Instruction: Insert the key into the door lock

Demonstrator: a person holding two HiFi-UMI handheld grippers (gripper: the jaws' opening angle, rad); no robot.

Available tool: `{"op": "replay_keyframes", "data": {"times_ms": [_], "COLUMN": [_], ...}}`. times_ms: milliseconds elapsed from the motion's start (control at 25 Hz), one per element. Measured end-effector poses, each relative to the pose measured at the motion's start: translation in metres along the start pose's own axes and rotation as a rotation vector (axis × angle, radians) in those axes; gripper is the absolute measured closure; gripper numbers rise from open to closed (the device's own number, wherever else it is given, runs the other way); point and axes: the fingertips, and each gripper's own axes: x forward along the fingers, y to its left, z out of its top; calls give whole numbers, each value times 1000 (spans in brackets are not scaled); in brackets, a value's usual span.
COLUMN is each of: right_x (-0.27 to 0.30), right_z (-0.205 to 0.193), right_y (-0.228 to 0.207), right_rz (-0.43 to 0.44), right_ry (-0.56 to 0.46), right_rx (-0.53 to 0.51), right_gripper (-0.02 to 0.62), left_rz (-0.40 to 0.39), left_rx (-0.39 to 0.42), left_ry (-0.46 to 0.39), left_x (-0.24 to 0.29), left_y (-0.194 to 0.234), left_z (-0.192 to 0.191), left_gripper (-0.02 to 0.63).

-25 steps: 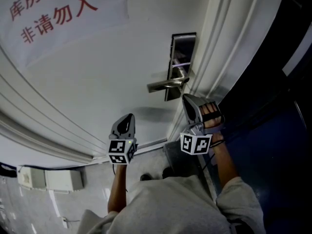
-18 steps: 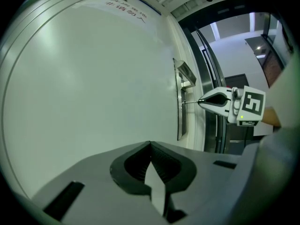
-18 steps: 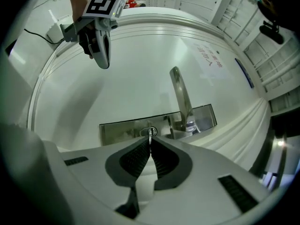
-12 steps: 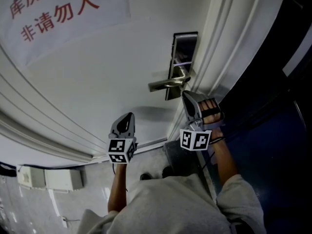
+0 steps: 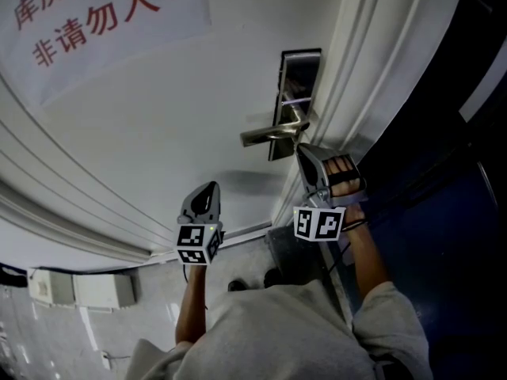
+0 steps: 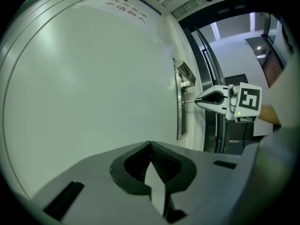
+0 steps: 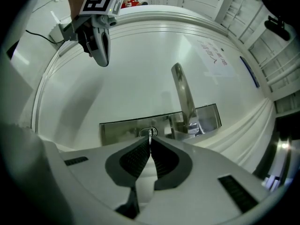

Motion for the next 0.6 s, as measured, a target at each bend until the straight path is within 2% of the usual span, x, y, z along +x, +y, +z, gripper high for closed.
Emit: {"op": "replay_keyframes", "data": {"times_ms": [600], "right_x": [9], "right_z": [0], "right_y": [-1], "right_rz": [-15], "right_ry": [26], "right_rx": [-51], "right_gripper": [566], "left_rz": [-2], "left_rx": [-1], "left_ry": [-1], "left_x": [-4], "left_y": [0], "left_z": [1], "left_gripper": [589]}}
